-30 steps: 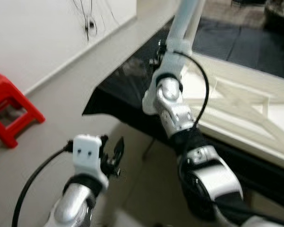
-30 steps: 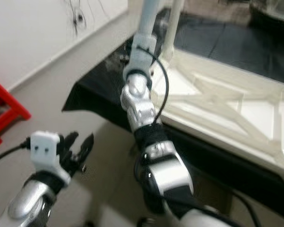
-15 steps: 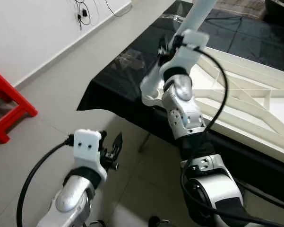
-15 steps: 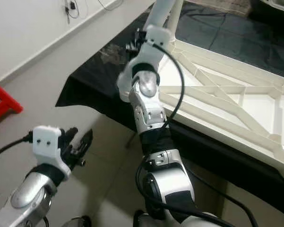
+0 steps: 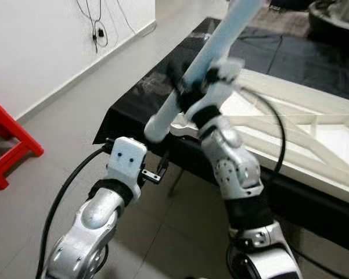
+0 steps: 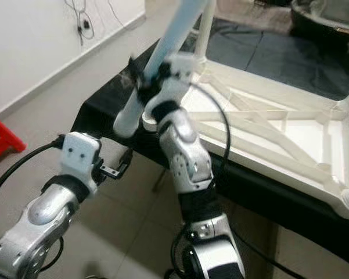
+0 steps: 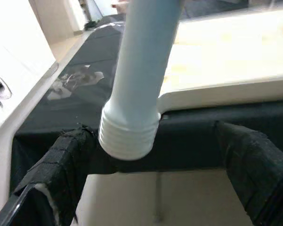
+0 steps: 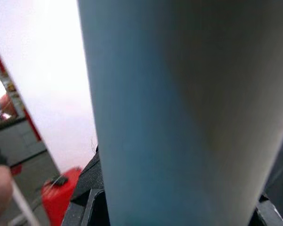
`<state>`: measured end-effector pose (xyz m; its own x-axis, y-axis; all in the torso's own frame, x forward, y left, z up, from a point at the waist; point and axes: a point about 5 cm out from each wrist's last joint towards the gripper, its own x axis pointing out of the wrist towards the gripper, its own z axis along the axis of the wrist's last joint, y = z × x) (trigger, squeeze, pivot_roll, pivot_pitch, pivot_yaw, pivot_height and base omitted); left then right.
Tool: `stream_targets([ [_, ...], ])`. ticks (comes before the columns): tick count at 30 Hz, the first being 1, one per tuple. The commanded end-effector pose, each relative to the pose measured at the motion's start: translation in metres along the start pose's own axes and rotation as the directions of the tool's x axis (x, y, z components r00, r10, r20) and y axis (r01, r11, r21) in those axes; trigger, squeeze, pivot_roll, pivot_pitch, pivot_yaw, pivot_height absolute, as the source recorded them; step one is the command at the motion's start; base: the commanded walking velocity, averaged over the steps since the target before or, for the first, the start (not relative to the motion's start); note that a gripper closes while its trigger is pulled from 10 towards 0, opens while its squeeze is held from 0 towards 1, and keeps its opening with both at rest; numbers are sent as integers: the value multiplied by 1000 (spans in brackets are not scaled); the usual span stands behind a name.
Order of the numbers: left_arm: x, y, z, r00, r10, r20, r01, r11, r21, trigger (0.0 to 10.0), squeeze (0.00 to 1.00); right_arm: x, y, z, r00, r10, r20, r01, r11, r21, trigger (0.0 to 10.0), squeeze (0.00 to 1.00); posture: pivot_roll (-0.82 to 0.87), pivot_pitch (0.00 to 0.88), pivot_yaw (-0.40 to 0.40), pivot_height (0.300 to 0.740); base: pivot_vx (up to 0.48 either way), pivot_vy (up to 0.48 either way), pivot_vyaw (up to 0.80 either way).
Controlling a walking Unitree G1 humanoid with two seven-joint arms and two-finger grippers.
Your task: Building children table
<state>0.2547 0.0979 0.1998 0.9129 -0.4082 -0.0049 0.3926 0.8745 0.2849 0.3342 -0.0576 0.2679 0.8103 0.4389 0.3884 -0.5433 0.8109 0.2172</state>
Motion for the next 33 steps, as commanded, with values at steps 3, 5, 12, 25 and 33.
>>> stream_targets([
  [3,8,0,-11,996,-63,-63,71,988,136,10000,0,-14,10,-11,997,65,-46,-64,998,24,10000,0,107,12,-18,740,0,0,0],
  [5,9,2,-16,994,-70,-87,84,983,163,10000,0,-18,11,-15,995,78,-66,-76,996,39,10000,0,106,9,-17,740,0,0,0],
  [12,8,11,-26,991,-40,-126,67,975,210,10000,0,-27,19,-18,988,120,-95,-114,991,64,10000,0,104,0,-16,740,0,0,0],
  [25,2,13,-47,982,-14,-191,54,978,202,10000,0,-32,26,-18,985,139,-100,-132,988,77,10000,0,102,1,-20,740,0,0,0],
  [33,3,14,-55,980,-14,-199,53,980,190,10000,0,-32,27,-15,985,142,-99,-134,988,79,10000,0,95,11,-19,740,0,0,0],
])
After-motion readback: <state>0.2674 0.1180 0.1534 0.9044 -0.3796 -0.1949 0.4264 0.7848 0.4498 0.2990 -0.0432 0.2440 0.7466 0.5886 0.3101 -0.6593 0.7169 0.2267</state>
